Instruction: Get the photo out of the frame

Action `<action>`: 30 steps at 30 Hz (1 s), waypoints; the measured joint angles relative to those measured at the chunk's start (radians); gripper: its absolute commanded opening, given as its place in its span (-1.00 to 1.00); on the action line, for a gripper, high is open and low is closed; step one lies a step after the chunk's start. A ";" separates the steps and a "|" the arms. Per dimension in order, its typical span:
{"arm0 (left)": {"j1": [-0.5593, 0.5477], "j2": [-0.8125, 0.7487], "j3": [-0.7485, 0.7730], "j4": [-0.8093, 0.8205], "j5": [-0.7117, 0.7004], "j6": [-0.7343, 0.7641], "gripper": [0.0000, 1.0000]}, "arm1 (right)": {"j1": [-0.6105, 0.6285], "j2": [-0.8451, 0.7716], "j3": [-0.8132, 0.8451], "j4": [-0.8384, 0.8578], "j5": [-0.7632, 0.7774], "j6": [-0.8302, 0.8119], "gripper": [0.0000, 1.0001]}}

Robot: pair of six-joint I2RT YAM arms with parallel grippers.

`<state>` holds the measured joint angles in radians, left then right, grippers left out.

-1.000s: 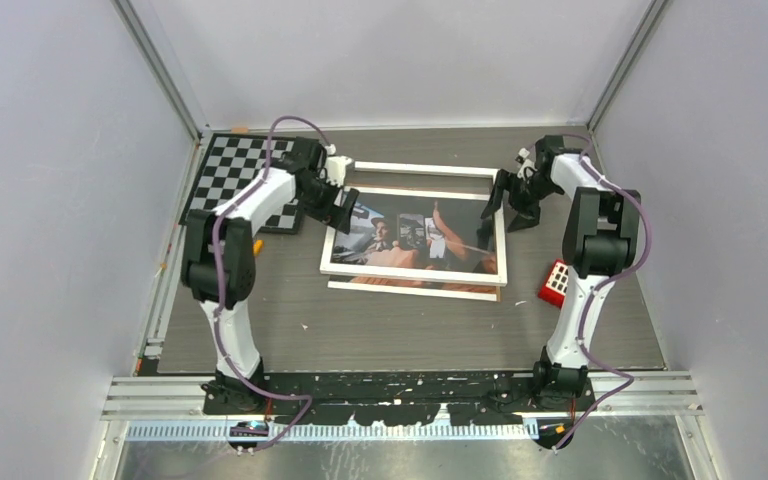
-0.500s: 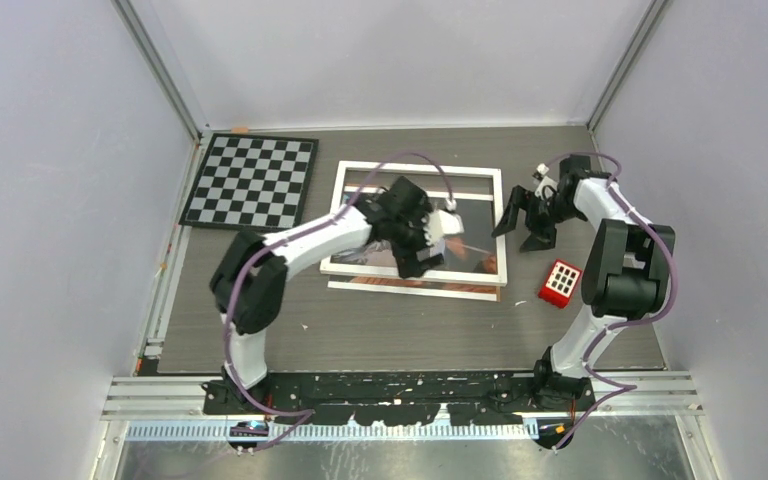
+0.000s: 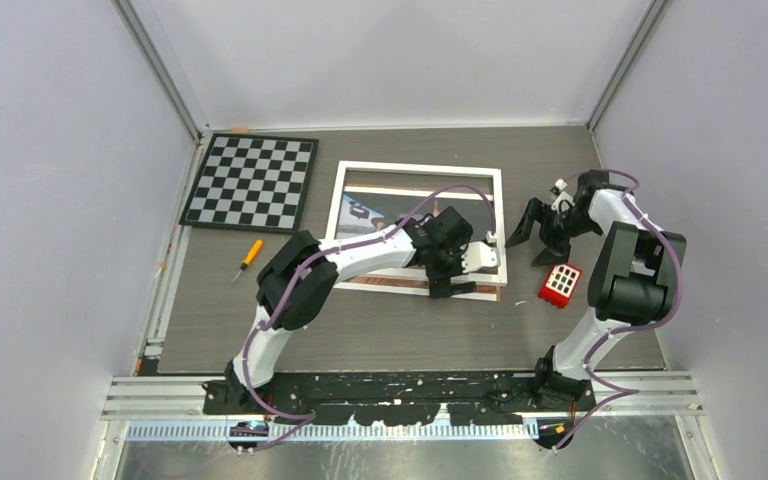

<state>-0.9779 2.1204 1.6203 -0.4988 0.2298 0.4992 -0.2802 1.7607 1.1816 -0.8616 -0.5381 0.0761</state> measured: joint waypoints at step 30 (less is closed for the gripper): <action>0.023 0.000 -0.013 0.000 -0.046 0.037 0.93 | -0.018 -0.018 -0.014 0.001 -0.027 -0.018 0.77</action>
<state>-0.9550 2.1208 1.6073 -0.4992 0.1837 0.5362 -0.2985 1.7432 1.1675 -0.8608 -0.5655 0.0578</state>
